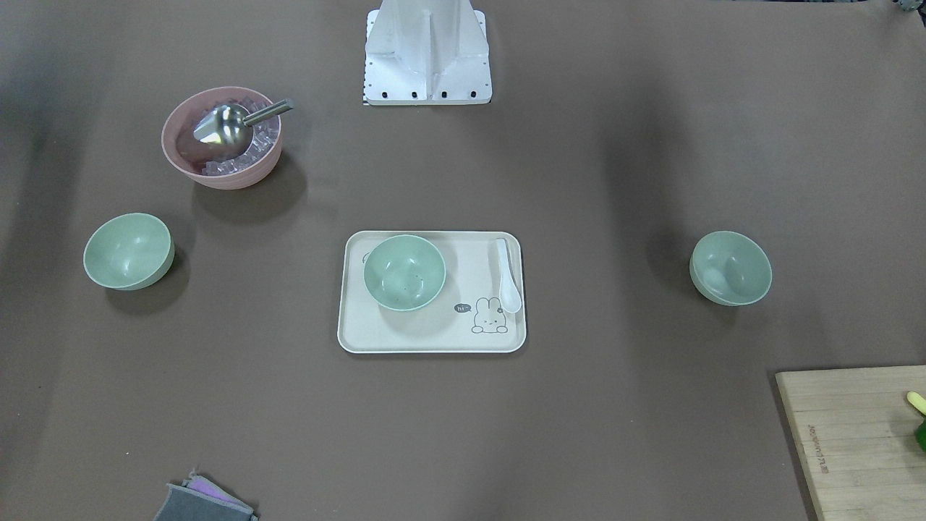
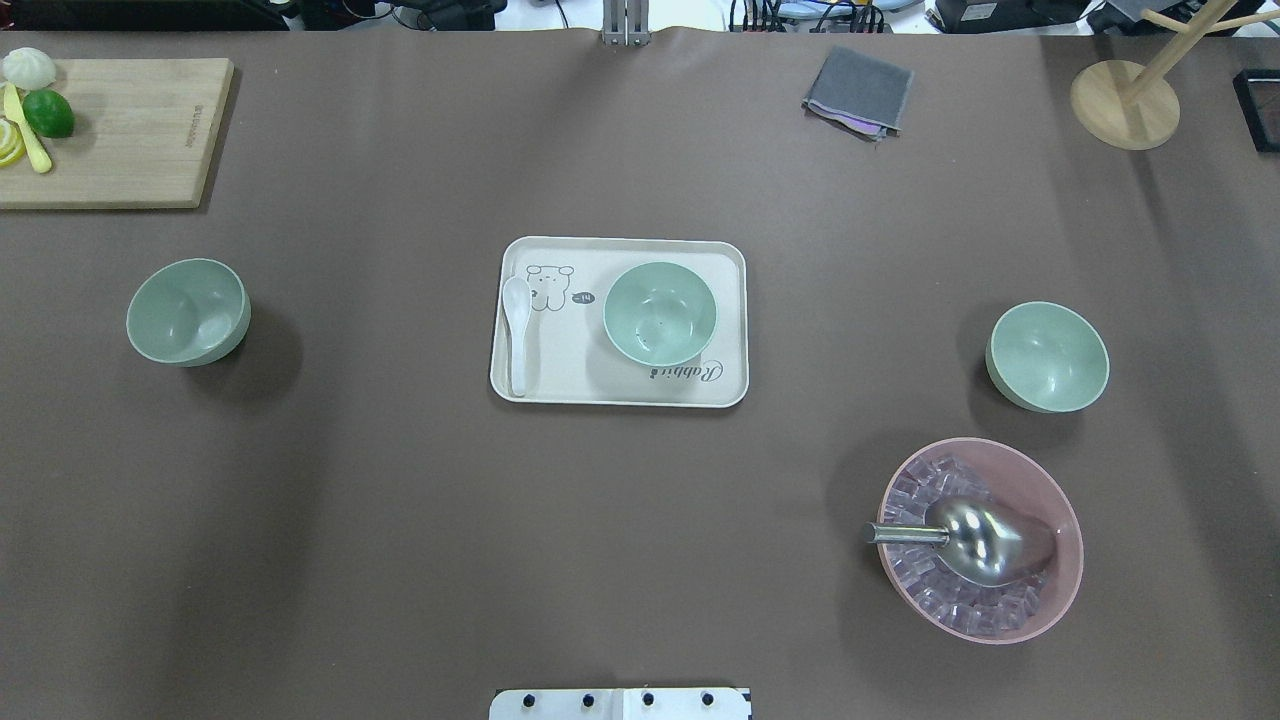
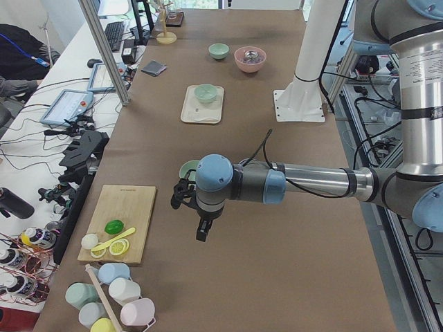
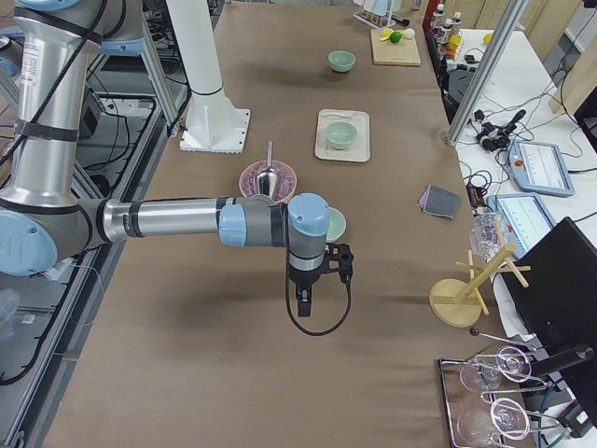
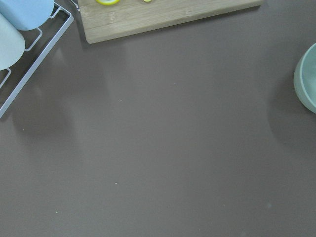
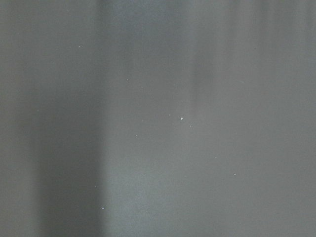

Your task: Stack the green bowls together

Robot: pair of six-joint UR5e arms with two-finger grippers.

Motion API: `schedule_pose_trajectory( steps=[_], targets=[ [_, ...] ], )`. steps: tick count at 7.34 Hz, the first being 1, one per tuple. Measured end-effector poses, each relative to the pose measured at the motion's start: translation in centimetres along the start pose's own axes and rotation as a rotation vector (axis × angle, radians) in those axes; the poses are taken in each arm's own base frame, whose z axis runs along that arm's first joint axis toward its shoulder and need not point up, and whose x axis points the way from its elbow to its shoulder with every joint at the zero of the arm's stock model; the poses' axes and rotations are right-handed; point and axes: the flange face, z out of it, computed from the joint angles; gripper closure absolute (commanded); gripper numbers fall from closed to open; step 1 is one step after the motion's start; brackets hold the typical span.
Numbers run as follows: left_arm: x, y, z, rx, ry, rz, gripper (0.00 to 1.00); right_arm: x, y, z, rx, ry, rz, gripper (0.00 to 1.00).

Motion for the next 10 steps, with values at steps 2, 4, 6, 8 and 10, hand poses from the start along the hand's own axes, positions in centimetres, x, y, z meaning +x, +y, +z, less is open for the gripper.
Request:
schedule_pose_trajectory(
  steps=[2, 4, 6, 8, 10],
  targets=[
    [0.0, -0.1, 0.0, 0.001, -0.001, 0.006, 0.01, 0.0, 0.0, 0.0, 0.0, 0.0, 0.0, 0.0],
    [0.2, -0.6, -0.3, 0.009, -0.002, 0.017, 0.01, -0.2, -0.2, -0.1, 0.003, 0.0, -0.005, 0.0],
    [0.9, -2.0, -1.2, 0.048, -0.013, 0.064, 0.01, -0.8, -0.9, -0.8, 0.032, -0.003, -0.028, 0.0],
    [1.2, -3.0, -1.7, 0.07, -0.018, 0.089, 0.01, -1.7, -1.6, -1.5, 0.096, -0.023, -0.078, 0.0],
    [1.3, -3.1, -1.6, 0.072, -0.017, 0.095, 0.01, -3.2, -2.3, -2.1, 0.16, -0.071, -0.152, 0.0]
  ],
)
